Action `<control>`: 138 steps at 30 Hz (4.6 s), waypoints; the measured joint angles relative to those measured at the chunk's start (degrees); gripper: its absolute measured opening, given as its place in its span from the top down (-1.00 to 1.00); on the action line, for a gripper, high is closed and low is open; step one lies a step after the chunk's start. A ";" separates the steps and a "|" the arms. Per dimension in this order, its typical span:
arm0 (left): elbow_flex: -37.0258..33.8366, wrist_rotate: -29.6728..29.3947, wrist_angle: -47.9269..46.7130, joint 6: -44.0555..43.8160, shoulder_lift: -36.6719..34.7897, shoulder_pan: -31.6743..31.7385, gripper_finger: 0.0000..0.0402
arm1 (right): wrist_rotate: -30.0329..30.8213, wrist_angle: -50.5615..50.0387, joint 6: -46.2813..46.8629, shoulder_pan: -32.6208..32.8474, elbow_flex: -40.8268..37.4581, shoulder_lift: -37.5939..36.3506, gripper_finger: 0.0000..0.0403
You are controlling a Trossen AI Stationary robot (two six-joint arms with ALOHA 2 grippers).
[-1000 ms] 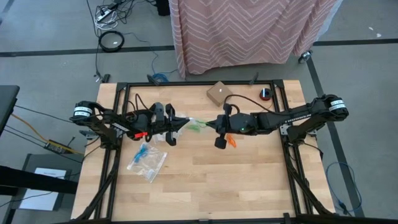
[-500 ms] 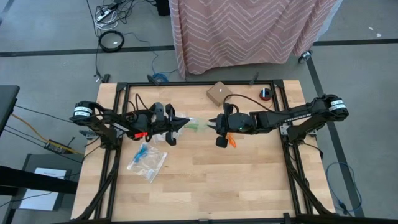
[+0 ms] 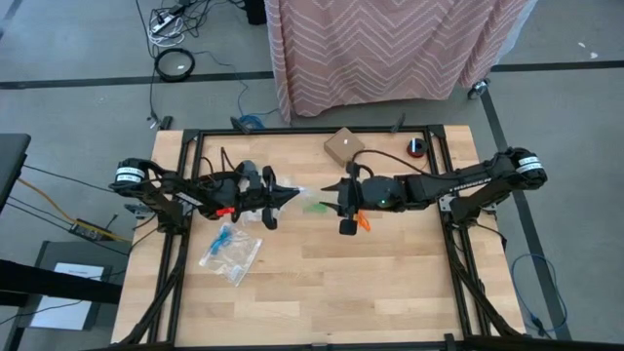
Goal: Sort rubber bands
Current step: Close the transparent zip bag
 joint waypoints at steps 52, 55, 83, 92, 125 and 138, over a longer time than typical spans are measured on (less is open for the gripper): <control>4.83 8.82 -8.03 -4.72 0.11 1.20 1.00 | -14.84 11.23 -4.87 -8.37 -0.02 6.92 0.51; 4.83 8.99 -8.04 -4.68 0.11 1.18 1.00 | -14.86 11.13 -3.42 -8.32 -0.02 6.92 0.51; 4.83 9.02 -7.48 -4.55 0.11 1.20 1.00 | -16.36 8.70 -1.85 -9.19 -0.04 6.92 0.73; 4.85 9.47 -7.68 -4.55 0.11 1.20 1.00 | -16.32 8.84 -4.30 -9.52 -0.04 6.92 0.63; 4.72 9.93 -13.12 -3.44 0.11 1.16 1.00 | -16.69 2.30 -1.85 -9.48 -0.07 6.94 0.77; 4.68 9.94 -15.52 -2.93 0.09 1.11 1.00 | -20.73 6.50 0.89 -9.55 -0.09 8.13 0.03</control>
